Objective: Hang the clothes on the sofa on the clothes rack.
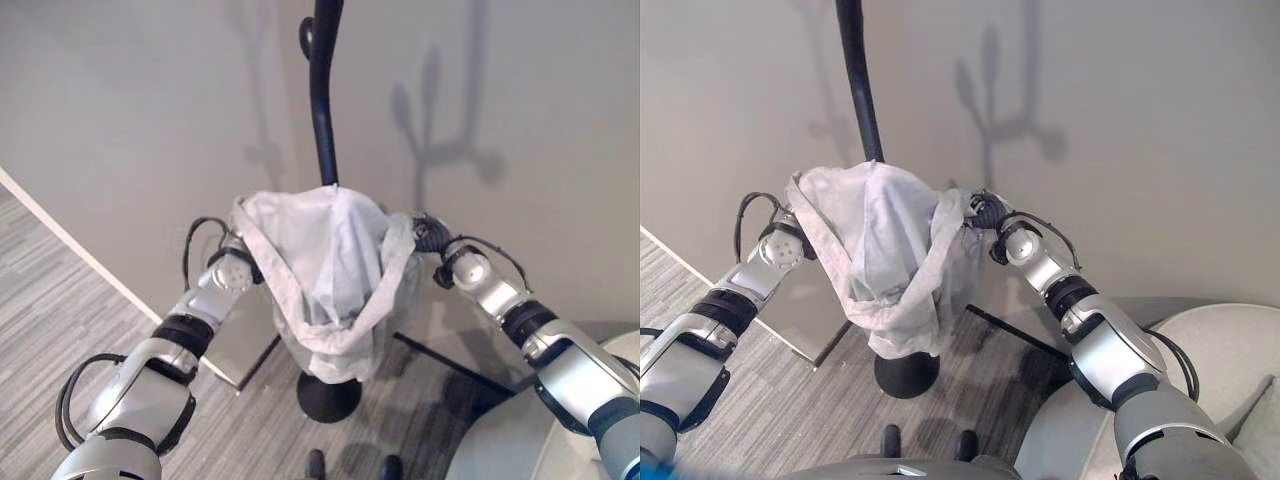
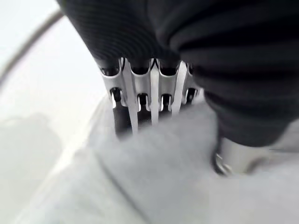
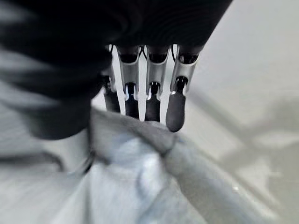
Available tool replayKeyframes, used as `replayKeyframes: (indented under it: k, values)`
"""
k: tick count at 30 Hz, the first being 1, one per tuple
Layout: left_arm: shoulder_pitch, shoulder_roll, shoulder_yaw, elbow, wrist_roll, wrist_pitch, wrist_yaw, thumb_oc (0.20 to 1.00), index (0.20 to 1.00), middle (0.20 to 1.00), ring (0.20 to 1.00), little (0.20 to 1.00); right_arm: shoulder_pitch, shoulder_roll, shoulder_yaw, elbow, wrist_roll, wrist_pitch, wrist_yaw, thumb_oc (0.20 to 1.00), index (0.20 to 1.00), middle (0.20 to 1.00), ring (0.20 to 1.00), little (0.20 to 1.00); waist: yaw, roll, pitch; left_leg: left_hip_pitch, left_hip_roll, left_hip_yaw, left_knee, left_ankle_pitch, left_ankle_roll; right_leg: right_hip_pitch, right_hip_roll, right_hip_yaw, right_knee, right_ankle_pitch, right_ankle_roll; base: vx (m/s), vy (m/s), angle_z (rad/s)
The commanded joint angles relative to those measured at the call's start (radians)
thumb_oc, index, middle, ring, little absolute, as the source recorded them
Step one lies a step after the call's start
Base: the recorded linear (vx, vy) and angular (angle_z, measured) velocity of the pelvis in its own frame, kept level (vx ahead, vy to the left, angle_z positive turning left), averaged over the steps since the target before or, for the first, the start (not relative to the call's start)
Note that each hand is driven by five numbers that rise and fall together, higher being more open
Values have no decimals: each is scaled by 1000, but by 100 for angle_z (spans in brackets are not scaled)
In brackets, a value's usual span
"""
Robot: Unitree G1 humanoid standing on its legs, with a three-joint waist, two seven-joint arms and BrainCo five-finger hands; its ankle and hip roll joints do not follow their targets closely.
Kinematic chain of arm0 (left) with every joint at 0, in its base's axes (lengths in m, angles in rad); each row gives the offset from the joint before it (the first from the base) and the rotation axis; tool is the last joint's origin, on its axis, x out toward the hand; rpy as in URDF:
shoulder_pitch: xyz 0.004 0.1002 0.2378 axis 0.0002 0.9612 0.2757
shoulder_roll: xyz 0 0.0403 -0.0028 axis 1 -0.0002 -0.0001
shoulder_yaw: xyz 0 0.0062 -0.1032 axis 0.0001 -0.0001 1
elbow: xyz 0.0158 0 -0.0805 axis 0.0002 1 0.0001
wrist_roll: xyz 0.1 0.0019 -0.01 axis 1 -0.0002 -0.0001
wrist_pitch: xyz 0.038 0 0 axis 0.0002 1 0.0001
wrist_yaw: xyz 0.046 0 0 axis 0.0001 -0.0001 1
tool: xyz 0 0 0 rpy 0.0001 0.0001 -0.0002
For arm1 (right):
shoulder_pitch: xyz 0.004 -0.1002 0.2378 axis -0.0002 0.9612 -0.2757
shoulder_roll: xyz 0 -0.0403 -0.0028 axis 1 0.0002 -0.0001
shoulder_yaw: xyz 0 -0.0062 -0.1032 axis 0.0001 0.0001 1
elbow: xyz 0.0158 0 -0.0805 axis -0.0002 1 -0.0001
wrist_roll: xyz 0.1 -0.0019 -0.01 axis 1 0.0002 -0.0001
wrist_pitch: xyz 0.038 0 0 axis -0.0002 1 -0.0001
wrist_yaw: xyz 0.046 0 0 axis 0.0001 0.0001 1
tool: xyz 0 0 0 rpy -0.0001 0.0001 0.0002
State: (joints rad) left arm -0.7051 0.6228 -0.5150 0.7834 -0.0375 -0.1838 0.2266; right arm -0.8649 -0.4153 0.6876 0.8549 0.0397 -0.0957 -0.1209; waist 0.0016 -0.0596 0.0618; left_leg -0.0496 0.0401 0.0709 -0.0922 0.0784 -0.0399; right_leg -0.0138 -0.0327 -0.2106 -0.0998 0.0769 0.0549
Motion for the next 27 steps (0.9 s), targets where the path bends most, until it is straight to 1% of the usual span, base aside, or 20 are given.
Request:
replayKeyframes:
  k: [1, 4, 10, 16, 19, 23, 27]
  values:
    - [-72, 4, -15, 90, -20, -9, 0, 1000, 1000, 1000, 1000, 1000, -42, -66, 11, 71, -9, -10, -11, 1000, 1000, 1000, 1000, 1000, 30, -7, 19, 44, 40, 43, 5, -64, -100, -20, -135, -29, 13, 5, 199, 0, 0, 0]
    - [-36, -25, 8, 103, -23, -3, -2, 1000, 1000, 1000, 1000, 1000, -23, -60, 6, 74, -27, -8, -12, 1000, 1000, 1000, 1000, 1000, 33, -10, 20, 44, 40, 41, 5, -64, -99, -21, -136, -30, 13, 4, 198, 0, 0, 0]
    - [17, -52, 23, 118, -23, 2, -19, 1000, 1000, 1000, 1000, 1000, 14, -51, 5, 90, -72, -1, -8, 1000, 1000, 1000, 1000, 1000, 38, -11, 24, 43, 40, 36, 5, -65, -97, -20, -135, -32, 13, 3, 197, 0, 0, 0]
    - [82, -97, 52, 152, -17, 8, -26, 1000, 1000, 1000, 1000, 1000, 97, -14, -20, 125, -133, 13, -19, 1000, 1000, 1000, 1000, 1000, 39, -8, 28, 41, 39, 33, 5, -66, -94, -21, -138, -34, 13, 2, 196, 0, 0, 0]
    - [132, -125, 76, 158, -9, 14, -32, 1000, 1000, 1000, 1000, 1000, 151, 1, -47, 152, -165, 24, -24, 1000, 1000, 1000, 1000, 1000, 39, -6, 30, 43, 38, 33, 5, -68, -92, -19, -139, -36, 13, 1, 194, 0, 0, 0]
    - [182, -154, 100, 189, 7, 20, -43, 1000, 1000, 1000, 1000, 1000, 211, -3, -80, 195, -216, 38, -40, 1000, 1000, 1000, 1000, 1000, 33, -3, 32, 45, 37, 34, 5, -71, -88, -18, -140, -37, 13, -1, 194, 0, 0, 0]
    - [295, -191, 142, 224, 36, 30, -71, 1000, 1000, 1000, 1000, 1000, 337, 8, -159, 260, -242, 58, -45, 1000, 1000, 1000, 1000, 1000, 23, 3, 36, 46, 35, 36, 5, -77, -82, -18, -140, -37, 13, -2, 191, 0, 0, 0]
